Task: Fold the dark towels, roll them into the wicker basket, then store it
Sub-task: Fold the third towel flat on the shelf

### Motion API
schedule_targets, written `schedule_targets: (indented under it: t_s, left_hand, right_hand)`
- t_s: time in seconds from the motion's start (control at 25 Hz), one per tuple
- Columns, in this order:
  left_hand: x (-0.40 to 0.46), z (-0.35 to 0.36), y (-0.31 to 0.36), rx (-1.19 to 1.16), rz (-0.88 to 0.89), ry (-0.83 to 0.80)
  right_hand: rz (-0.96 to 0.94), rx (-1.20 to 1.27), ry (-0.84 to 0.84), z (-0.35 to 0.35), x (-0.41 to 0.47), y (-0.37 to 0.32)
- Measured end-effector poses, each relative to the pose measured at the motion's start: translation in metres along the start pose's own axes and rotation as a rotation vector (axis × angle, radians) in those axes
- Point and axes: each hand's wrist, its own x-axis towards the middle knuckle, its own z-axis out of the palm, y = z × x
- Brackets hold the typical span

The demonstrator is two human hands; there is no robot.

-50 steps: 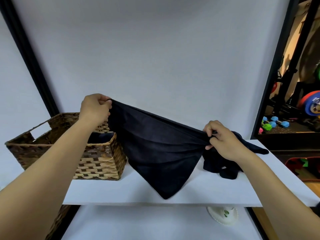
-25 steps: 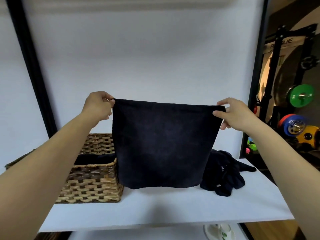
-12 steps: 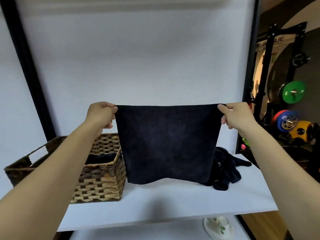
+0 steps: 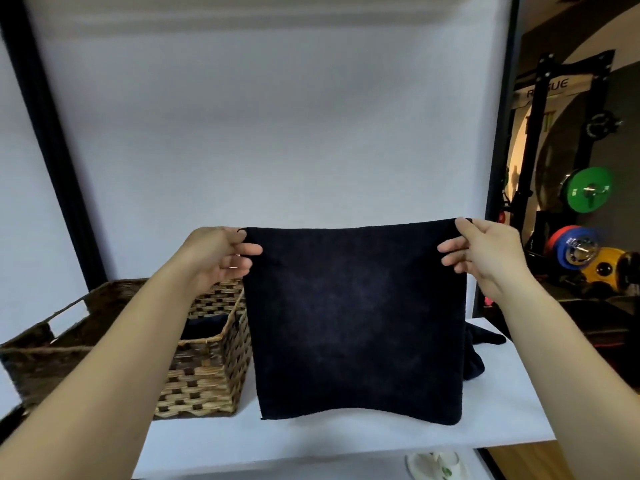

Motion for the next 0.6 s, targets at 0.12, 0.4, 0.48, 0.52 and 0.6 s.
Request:
schedule_targets:
  t_s: [0.12, 0.4, 0.48, 0.52, 0.6]
  left_hand:
    - [0.015, 0.001, -0.025, 0.082, -0.116, -0.043]
    - [0.051, 0.034, 0.007, 0.025, 0.149, 0.097]
    - [0.049, 0.037, 0.018, 0.032, 0.257, 0.143]
    - [0.045, 0.038, 0.013, 0.061, 0.266, 0.147]
    - [0.035, 0.041, -0.02, 0.119, 0.23, 0.103]
  right_hand:
    - [0.144, 0.013, -0.121, 0.001, 0.013, 0.019]
    - [-0.023, 0.099, -0.134, 0.012, 0.067, 0.003]
    - [-0.1, 0.147, -0.077, 0.013, 0.071, -0.006]
    - [-0.099, 0.131, -0.062, 0.011, 0.07, 0.001]
    - [-0.018, 0.052, -0.052, 0.005, 0.061, 0.033]
